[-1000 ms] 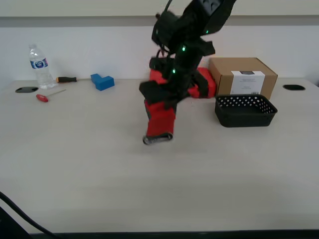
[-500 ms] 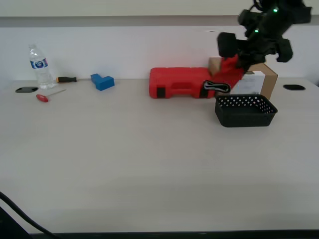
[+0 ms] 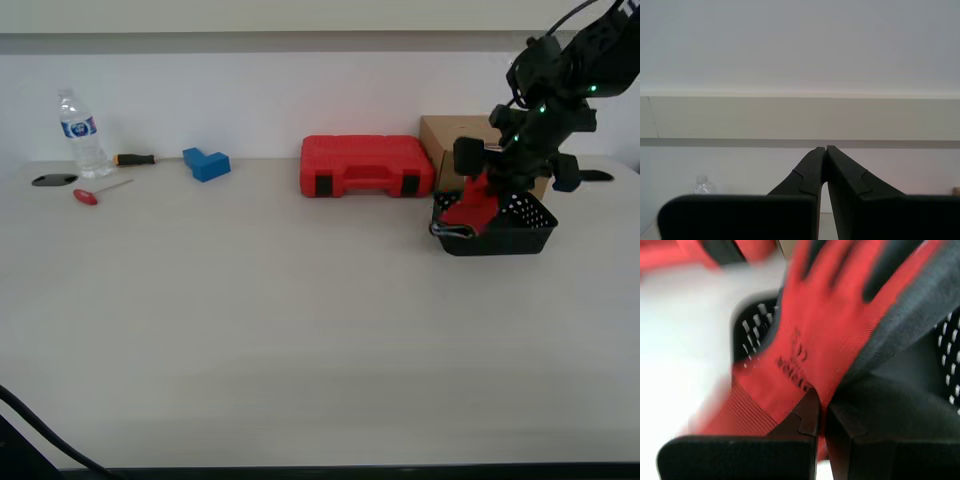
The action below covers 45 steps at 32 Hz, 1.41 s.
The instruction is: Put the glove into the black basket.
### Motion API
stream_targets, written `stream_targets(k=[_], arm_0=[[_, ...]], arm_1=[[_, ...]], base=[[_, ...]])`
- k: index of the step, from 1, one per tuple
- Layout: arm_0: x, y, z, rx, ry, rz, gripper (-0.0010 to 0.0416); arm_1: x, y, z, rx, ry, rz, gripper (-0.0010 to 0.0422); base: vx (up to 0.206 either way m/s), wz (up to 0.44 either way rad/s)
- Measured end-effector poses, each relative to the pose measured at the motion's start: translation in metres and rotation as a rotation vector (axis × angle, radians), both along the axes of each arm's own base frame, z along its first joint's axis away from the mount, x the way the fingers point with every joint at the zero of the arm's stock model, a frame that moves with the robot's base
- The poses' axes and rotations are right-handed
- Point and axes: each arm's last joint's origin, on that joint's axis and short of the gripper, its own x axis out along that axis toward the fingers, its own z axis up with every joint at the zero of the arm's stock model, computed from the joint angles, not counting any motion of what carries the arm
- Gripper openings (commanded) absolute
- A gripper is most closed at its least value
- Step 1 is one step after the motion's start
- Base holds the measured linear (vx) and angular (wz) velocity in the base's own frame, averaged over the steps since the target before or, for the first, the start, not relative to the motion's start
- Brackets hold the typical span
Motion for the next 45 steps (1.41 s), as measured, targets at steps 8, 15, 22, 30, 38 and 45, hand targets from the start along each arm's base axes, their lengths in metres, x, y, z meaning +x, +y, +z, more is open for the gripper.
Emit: stream_targets(k=[8, 15, 22, 30, 38, 45], arm_0=[[0.012, -0.005, -0.017, -0.001, 0.019, -0.003, 0.0021], [0.012, -0.02, -0.017, -0.009, 0.037, 0.002, 0.0136], [0.014, -0.018, 0.007, 0.041, -0.001, 0.039, 0.015], [0.01, -0.018, 0.065, 0.017, -0.07, 0.074, 0.0142], [0.005, -0.017, 0.11, 0.045, -0.174, 0.121, 0.0142], [0.004, -0.017, 0.118, 0.044, -0.196, 0.122, 0.0142]], arm_1=[[0.0, 0.0, 0.0, 0.0, 0.0, 0.0, 0.0], [0.0, 0.0, 0.0, 0.0, 0.0, 0.0, 0.0], [0.0, 0.0, 0.0, 0.0, 0.001, 0.0, 0.0], [0.0, 0.0, 0.0, 0.0, 0.001, 0.0, 0.0], [0.0, 0.0, -0.001, 0.0, 0.002, 0.0, 0.0], [0.0, 0.0, -0.001, 0.0, 0.002, 0.0, 0.0]], base=[[0.0, 0.0], [0.0, 0.0], [0.0, 0.0], [0.0, 0.0], [0.0, 0.0], [0.0, 0.0]])
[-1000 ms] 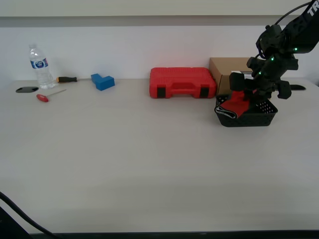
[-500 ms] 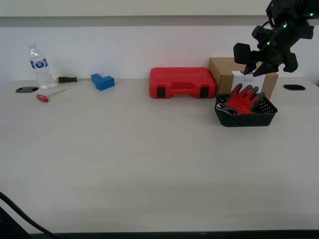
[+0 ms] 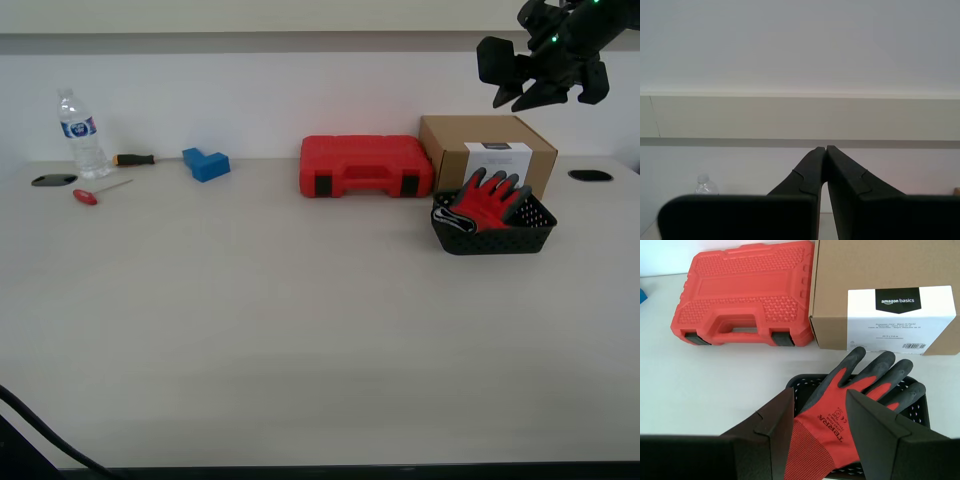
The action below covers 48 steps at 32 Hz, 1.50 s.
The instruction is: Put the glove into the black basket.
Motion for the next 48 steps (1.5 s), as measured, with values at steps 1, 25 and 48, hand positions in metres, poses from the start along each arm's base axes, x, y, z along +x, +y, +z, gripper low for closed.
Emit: stream_targets(k=[1, 25, 48], arm_0=[[0.0, 0.0, 0.0, 0.0, 0.0, 0.0, 0.0143], [0.0001, 0.0005, 0.0001, 0.0, -0.002, 0.001, 0.0142], [0.0001, 0.0, 0.0001, 0.0, -0.002, 0.0, 0.0144]], arm_1=[[0.0, 0.0, 0.0, 0.0, 0.0, 0.0, 0.0], [0.0, 0.0, 0.0, 0.0, 0.0, 0.0, 0.0], [0.0, 0.0, 0.0, 0.0, 0.0, 0.0, 0.0]], base=[[0.0, 0.0], [0.0, 0.0], [0.0, 0.0]])
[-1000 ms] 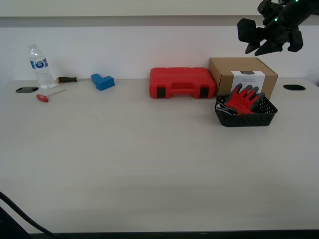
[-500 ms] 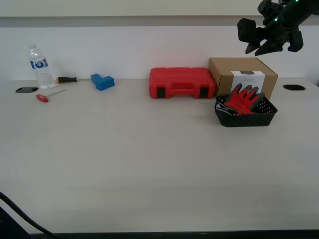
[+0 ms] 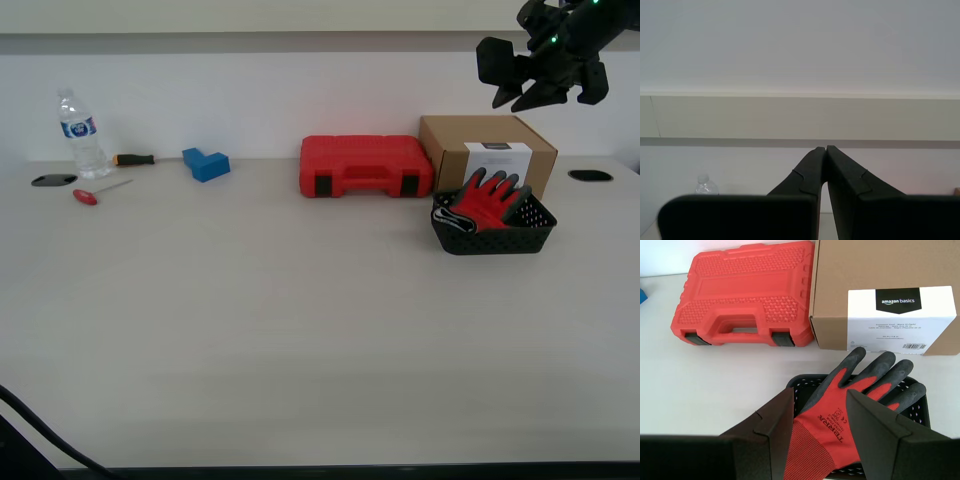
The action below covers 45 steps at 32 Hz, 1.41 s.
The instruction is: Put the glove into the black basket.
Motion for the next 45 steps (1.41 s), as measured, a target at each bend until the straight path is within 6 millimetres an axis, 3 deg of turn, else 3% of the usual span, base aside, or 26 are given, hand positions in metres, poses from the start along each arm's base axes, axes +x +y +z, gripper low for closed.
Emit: stream_targets(k=[45], arm_0=[[0.0, 0.0003, 0.0, 0.0, 0.0, 0.001, 0.0144]], arm_1=[[0.0, 0.0, 0.0, 0.0, 0.0, 0.0, 0.0]], base=[[0.0, 0.0]])
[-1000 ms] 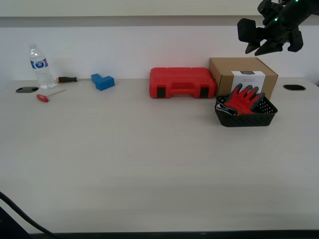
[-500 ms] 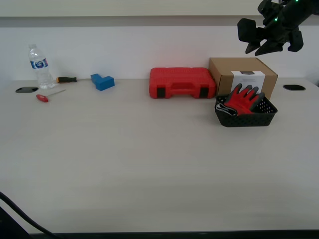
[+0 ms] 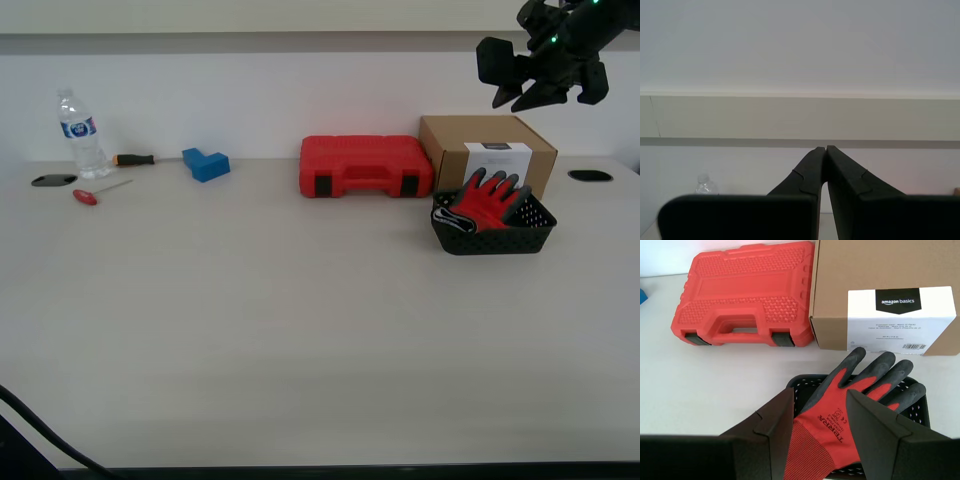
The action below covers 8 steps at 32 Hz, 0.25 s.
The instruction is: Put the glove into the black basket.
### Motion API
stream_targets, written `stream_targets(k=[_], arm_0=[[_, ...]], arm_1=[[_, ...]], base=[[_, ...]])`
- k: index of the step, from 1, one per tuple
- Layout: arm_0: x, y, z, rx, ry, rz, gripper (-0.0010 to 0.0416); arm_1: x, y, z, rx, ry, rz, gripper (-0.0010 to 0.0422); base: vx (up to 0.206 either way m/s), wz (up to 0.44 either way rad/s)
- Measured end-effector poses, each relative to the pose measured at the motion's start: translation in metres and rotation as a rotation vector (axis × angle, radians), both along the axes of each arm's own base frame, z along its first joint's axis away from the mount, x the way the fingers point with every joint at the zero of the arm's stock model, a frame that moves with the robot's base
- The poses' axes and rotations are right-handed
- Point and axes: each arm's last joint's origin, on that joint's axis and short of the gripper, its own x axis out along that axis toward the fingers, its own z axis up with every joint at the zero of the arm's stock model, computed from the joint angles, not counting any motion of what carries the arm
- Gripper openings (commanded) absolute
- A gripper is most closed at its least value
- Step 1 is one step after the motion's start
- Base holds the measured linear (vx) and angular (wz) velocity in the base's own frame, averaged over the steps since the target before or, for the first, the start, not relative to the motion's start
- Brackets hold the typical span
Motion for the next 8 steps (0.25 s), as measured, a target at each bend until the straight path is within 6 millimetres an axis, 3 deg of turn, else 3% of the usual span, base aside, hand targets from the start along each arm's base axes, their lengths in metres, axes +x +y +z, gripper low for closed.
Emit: stream_targets(k=[8], arm_0=[[0.0, 0.0, 0.0, 0.0, 0.0, 0.0, 0.0144]], arm_1=[[0.0, 0.0, 0.0, 0.0, 0.0, 0.0, 0.0]], base=[[0.0, 0.0]])
